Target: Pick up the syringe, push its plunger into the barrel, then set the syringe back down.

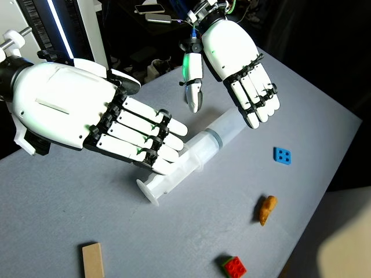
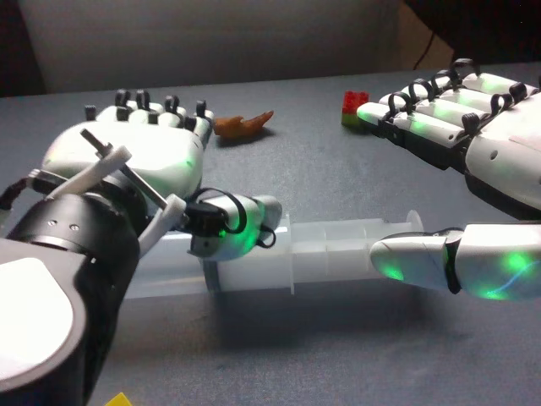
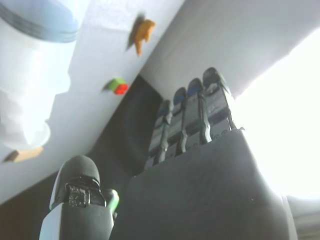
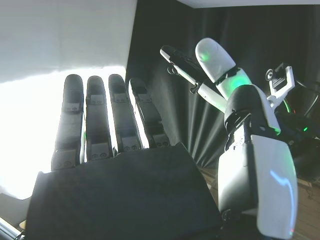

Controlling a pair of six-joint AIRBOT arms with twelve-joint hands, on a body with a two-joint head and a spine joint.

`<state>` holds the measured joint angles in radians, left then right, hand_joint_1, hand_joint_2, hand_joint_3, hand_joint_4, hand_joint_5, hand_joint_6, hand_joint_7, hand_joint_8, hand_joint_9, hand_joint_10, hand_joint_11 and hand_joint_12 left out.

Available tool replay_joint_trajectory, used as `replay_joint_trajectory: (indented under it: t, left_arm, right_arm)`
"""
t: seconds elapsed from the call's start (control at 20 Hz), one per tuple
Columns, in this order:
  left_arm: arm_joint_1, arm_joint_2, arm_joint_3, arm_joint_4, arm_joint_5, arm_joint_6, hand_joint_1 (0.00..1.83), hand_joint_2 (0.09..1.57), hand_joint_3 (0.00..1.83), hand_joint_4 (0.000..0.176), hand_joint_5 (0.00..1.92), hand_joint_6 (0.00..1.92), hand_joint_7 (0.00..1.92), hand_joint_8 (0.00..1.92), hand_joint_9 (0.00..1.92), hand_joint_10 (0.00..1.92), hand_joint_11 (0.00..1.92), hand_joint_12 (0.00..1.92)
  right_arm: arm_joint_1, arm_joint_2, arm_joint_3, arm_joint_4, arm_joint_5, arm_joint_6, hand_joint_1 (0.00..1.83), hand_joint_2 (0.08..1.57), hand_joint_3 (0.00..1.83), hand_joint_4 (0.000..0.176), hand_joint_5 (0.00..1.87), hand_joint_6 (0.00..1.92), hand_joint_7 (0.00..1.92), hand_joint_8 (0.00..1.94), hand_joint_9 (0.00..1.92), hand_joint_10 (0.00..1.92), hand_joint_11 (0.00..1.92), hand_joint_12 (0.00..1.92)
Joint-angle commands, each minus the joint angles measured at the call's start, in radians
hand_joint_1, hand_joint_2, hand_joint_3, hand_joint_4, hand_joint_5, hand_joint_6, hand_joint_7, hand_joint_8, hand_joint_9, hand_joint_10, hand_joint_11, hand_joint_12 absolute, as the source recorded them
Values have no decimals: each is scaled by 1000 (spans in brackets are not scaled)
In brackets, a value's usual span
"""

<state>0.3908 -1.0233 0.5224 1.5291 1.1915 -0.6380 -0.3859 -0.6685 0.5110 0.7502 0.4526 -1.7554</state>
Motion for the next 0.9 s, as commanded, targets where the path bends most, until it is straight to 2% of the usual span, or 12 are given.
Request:
replay_joint_trajectory:
  t: [0.0, 0.1, 0.15, 0.2, 0.3, 0.4, 0.5, 0.55, 0.65, 0.85]
  left_arm:
    - [-5, -8, 0, 97, 46, -1, 88, 1173, 2, 0, 6, 0, 15, 2, 4, 0, 0, 60]
    - [5, -26, 0, 97, 72, -8, 263, 1172, 0, 0, 0, 0, 0, 0, 0, 0, 0, 1]
    - [14, -40, 1, 97, 90, -16, 421, 1152, 0, 0, 0, 0, 0, 0, 0, 0, 0, 0]
    - [19, -53, 2, 97, 109, -19, 561, 1135, 0, 0, 0, 0, 0, 0, 0, 0, 0, 0]
    - [30, -81, 3, 97, 153, -22, 580, 1214, 17, 0, 8, 3, 0, 0, 0, 0, 12, 6]
    - [50, -102, 1, 97, 174, -64, 739, 1202, 5, 0, 27, 8, 3, 1, 0, 0, 1, 0]
    - [66, -126, 2, 97, 205, -75, 758, 1193, 0, 0, 0, 0, 0, 0, 0, 0, 0, 0]
    - [72, -135, 5, 97, 210, -79, 711, 1188, 0, 0, 0, 0, 0, 0, 0, 0, 0, 0]
    - [86, -161, 14, 97, 237, -88, 802, 1152, 0, 0, 0, 0, 0, 0, 0, 0, 0, 0]
    - [115, -202, 37, 97, 266, -118, 733, 1200, 7, 0, 0, 0, 0, 0, 0, 0, 0, 0]
  right_arm:
    - [8, 4, -3, -29, 95, 1, 0, 1073, 0, 0, 19, 2, 55, 0, 72, 0, 0, 399]
    - [5, 4, -3, -28, 109, 7, 0, 1070, 0, 0, 16, 2, 51, 2, 61, 3, 0, 322]
    - [1, 6, -3, -28, 124, 22, 0, 1072, 0, 0, 21, 5, 52, 3, 61, 4, 0, 309]
    - [-1, 9, -3, -28, 125, 37, 0, 1073, 0, 0, 28, 5, 66, 5, 75, 7, 0, 367]
    - [-2, 11, -1, -28, 126, 58, 0, 1076, 1, 0, 13, 2, 57, 1, 68, 2, 0, 385]
    - [-3, 11, -1, -28, 126, 68, 0, 1075, 0, 0, 31, 4, 76, 4, 90, 7, 0, 493]
    - [-3, 10, -1, -29, 125, 67, 0, 1082, 2, 0, 16, 1, 52, 0, 72, 1, 0, 474]
    - [-3, 10, -1, -29, 125, 67, 0, 1082, 2, 0, 17, 2, 53, 2, 74, 3, 0, 469]
    - [-3, 10, -1, -29, 124, 65, 0, 1084, 1, 0, 7, 0, 42, 1, 54, 2, 0, 376]
    - [-3, 10, -1, -29, 124, 61, 0, 1077, 0, 0, 11, 3, 46, 5, 64, 6, 0, 433]
